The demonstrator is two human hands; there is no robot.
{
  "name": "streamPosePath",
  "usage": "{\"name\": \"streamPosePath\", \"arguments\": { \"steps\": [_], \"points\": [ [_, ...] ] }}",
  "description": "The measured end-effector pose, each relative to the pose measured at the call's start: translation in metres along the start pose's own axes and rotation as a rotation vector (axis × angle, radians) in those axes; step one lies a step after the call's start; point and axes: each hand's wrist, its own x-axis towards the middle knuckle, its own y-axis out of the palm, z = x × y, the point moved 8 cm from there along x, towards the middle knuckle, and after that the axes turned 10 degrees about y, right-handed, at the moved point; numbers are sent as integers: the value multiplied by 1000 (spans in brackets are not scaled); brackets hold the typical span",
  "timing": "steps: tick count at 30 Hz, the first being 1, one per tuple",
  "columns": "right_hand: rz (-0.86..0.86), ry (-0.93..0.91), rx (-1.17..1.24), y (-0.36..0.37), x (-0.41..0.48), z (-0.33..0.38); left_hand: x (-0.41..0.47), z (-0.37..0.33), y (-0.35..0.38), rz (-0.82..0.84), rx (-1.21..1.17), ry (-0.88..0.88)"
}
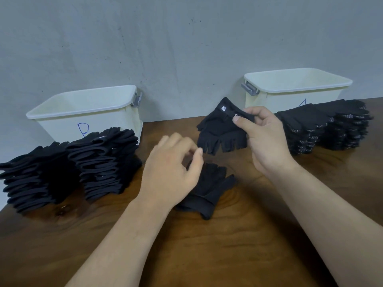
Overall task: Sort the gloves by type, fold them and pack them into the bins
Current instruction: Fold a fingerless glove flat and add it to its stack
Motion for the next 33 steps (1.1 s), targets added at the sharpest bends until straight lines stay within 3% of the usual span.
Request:
{"name": "streamPosePath", "arguments": {
  "steps": [2, 6, 8, 11, 14, 16, 22, 24, 26, 28, 33],
  "points": [
    [33, 40, -26, 14, -9, -6, 1, -8, -6, -62, -108, 62],
    [246, 121, 35, 49, -34, -11, -1, -16, 12, 125, -104, 69],
    [377, 152, 75, 61, -43, -10, -1, -9, 8, 36, -119, 22],
    [518, 169, 92, 66, -48, -14, -1, 9, -2, -132, -455, -204],
    [414, -89, -324, 60, -45, -3, -2, 11, 0, -129, -747, -361],
    [362, -190, -470, 56, -42, 2, -2, 11, 4, -112, -899, -448],
    [480, 60, -198, 57, -38, -15, -7, 12, 24, -4, -1486, -667],
    [436, 84, -155, 55, -35, -17, -8, 19, 26, -15, -1504, -704],
    [349, 102, -55, 48, -29, -14, -8, 33, 26, -134, -1465, -761],
    [263, 124, 77, 38, -23, -9, -11, 48, 23, -235, -1299, -786],
    [221, 69, 139, 30, -15, -2, -11, 54, 20, -208, -994, -707]
  ]
}}
